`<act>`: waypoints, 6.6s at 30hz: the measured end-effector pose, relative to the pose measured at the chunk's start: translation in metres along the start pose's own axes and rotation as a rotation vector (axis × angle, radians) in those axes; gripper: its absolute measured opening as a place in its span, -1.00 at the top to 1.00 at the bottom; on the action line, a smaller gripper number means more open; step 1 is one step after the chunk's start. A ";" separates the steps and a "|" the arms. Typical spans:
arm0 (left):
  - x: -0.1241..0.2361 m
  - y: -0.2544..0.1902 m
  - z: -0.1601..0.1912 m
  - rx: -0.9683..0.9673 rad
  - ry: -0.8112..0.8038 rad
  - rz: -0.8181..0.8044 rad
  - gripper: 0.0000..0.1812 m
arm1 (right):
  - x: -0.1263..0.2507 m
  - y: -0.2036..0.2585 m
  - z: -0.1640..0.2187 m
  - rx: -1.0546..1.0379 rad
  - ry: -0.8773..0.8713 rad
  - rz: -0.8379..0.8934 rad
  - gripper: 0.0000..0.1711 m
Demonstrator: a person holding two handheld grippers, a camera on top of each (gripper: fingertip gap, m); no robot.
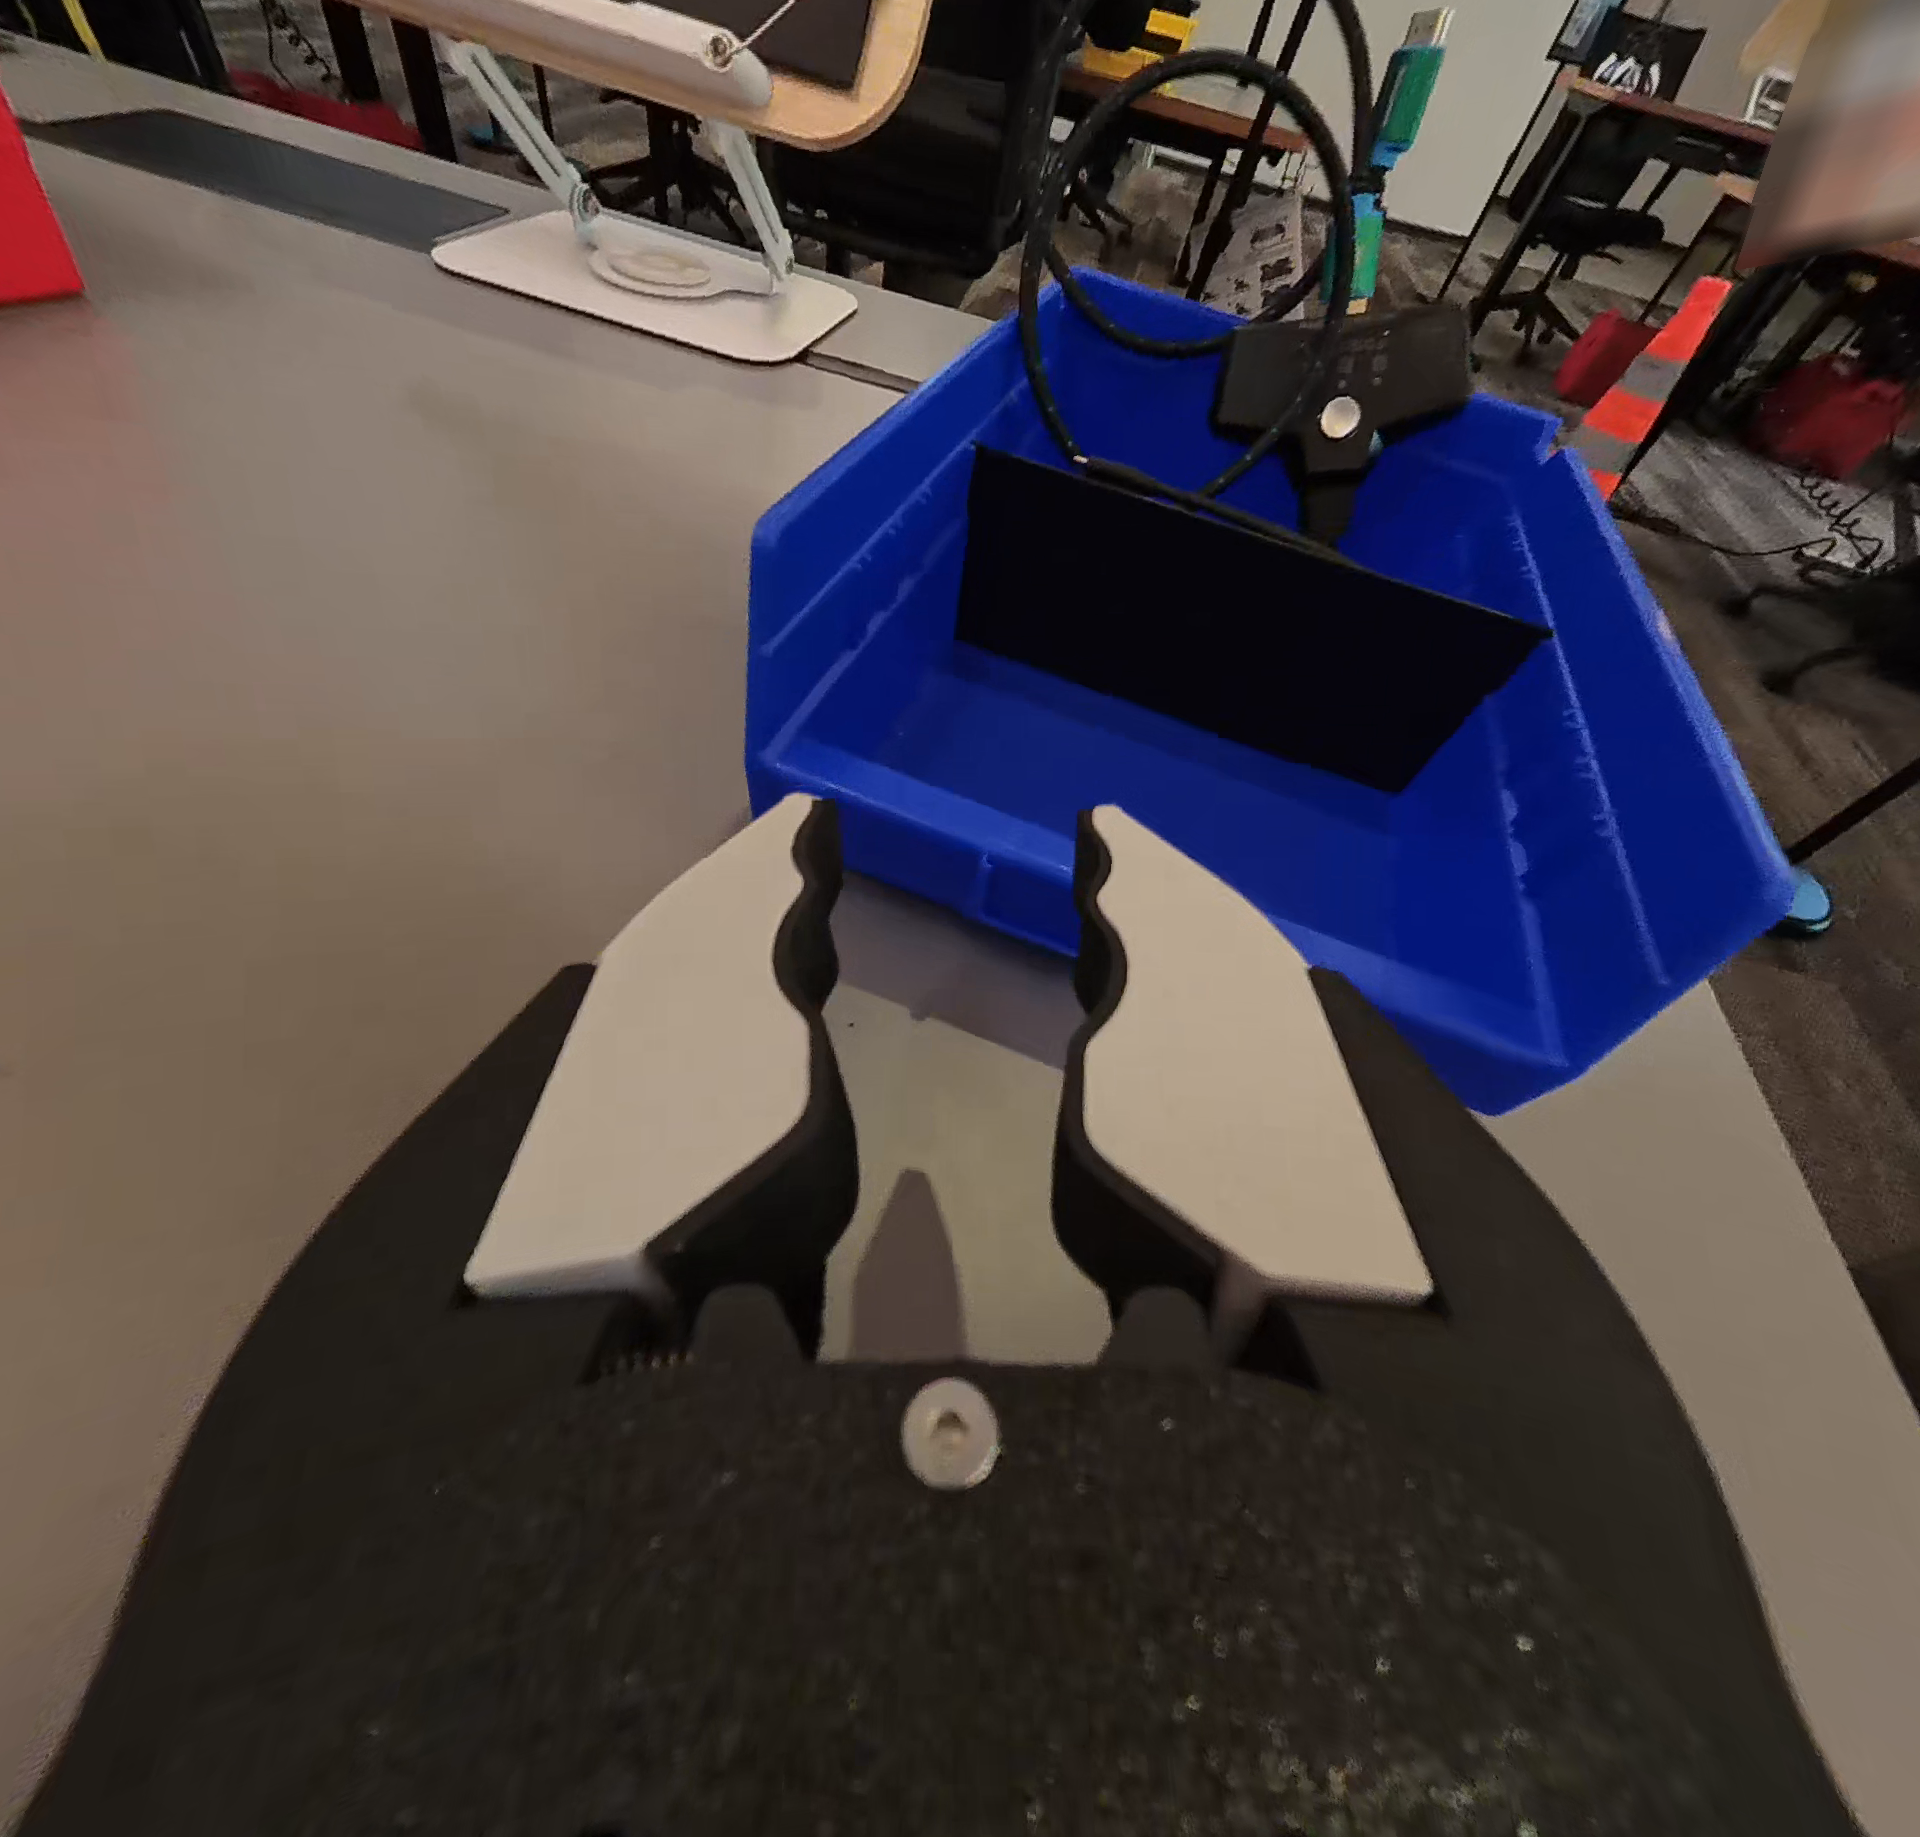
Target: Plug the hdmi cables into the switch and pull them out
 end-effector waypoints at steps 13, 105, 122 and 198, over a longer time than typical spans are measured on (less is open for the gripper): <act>0.001 0.004 0.008 0.014 0.029 -0.019 0.47 | 0.006 0.008 -0.004 -0.110 -0.021 -0.114 0.36; 0.000 0.096 -0.058 0.079 -0.029 -0.306 0.83 | 0.008 0.102 -0.035 0.036 -0.097 -0.123 0.85; -0.041 0.127 0.012 0.168 0.088 0.008 0.97 | 0.073 0.325 -0.071 0.040 -0.005 -0.574 0.72; -0.115 -0.398 -0.147 -0.155 -0.212 0.676 0.45 | -0.017 -0.168 -0.045 -0.118 0.058 0.370 0.72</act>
Point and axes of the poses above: each gripper's, where its closed fingertips meet, x back along the fingers, z out of its underside, y = z × x across the jaws, the point moved 1 cm from there along x, back along the fingers, and after that the axes turned 12 degrees about z, right-handed, at the moved point
